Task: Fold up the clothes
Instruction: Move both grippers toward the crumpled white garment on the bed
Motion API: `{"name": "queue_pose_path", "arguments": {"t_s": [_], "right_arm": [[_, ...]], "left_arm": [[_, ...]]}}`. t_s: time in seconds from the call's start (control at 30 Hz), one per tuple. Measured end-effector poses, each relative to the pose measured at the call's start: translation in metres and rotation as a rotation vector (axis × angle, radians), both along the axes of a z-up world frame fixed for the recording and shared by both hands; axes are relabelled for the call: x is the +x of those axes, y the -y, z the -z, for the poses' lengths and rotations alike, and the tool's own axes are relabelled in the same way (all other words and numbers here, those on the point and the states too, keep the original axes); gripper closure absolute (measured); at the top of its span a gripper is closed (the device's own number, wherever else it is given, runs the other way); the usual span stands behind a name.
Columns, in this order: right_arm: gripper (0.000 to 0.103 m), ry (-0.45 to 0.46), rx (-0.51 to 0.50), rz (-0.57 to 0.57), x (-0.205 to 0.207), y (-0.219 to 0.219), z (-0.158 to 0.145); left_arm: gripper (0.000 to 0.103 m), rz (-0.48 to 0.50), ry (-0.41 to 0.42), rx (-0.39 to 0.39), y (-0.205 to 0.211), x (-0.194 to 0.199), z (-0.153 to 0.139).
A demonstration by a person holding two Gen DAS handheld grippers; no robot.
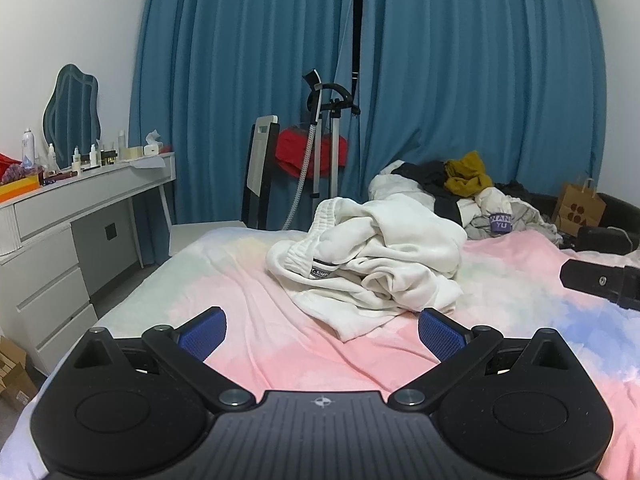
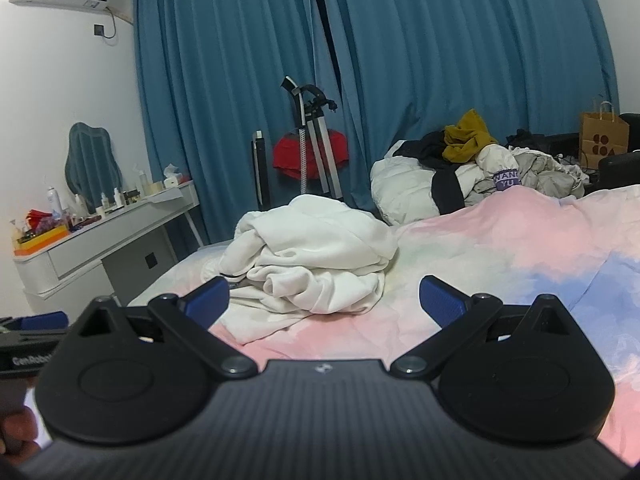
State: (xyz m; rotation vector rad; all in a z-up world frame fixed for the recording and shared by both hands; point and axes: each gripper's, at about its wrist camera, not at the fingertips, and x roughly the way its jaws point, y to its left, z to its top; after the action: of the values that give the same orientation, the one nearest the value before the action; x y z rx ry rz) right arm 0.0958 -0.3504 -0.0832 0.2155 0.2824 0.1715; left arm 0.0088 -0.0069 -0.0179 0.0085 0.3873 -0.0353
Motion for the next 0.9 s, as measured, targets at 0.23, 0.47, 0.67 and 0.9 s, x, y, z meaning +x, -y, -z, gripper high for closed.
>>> {"name": "queue_pose_path", "arguments": {"t_s": [0.23, 0.47, 0.67, 0.9], "right_arm": [[0.000, 0.000, 0.030, 0.008, 0.001, 0.005, 0.002], [0.000, 0.030, 0.025, 0.027, -0.003, 0.008, 0.001], [0.000, -0.003, 0.046, 0.061, 0.000, 0.009, 0.011], [0.000, -0.074, 0.071, 0.078, 0.015, 0.017, 0.022]], "left_arm": [[0.000, 0.012, 0.012, -0.012, -0.001, 0.001, 0.003], [0.000, 0.031, -0.001, -0.034, -0.004, 0.013, 0.003], [0.000, 0.056, -0.107, -0.101, -0.012, 0.064, -0.003], [0.000, 0.034, -0.152, -0.250, -0.026, 0.159, 0.010]]}}
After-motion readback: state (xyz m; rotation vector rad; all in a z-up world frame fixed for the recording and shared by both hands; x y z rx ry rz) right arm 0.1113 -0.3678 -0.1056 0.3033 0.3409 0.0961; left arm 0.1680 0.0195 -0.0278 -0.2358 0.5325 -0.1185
